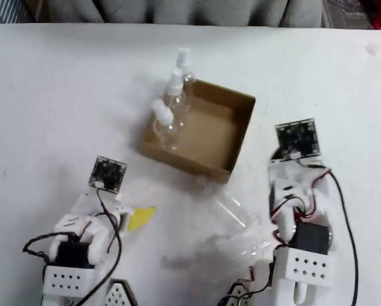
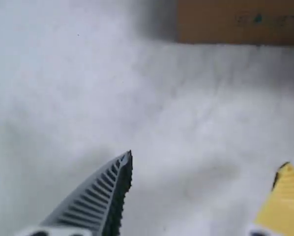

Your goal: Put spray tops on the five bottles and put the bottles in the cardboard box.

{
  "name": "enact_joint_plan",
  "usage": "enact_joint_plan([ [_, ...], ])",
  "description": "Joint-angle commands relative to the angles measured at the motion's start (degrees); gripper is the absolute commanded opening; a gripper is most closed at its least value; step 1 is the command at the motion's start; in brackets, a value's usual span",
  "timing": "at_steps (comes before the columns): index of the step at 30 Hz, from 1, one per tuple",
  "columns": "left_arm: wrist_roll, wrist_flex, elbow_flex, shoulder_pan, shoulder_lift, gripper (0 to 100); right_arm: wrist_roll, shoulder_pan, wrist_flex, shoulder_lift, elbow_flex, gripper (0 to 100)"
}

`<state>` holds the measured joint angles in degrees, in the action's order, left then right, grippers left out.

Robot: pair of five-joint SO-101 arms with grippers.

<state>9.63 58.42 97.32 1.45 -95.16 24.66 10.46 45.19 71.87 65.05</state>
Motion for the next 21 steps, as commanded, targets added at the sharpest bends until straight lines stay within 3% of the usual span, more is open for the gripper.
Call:
enact_joint_plan([
  [1,0.6,-5.6,0.0,0.5,5.0,40,5.0,4.9,1.1,-3.6,-3.3,2.1],
  [5,0.6,-6.2,0.0,0.6,5.3,40,8.1,9.5,2.0,-13.4,-3.6,2.1],
  [13,0.6,-6.3,0.0,0.6,5.3,38,-1.7,12.3,3.8,-17.1,-3.2,2.2],
  [21,1.0,-9.5,0.0,0.2,5.3,9,-2.5,4.9,-6.9,-16.1,11.3,2.1],
])
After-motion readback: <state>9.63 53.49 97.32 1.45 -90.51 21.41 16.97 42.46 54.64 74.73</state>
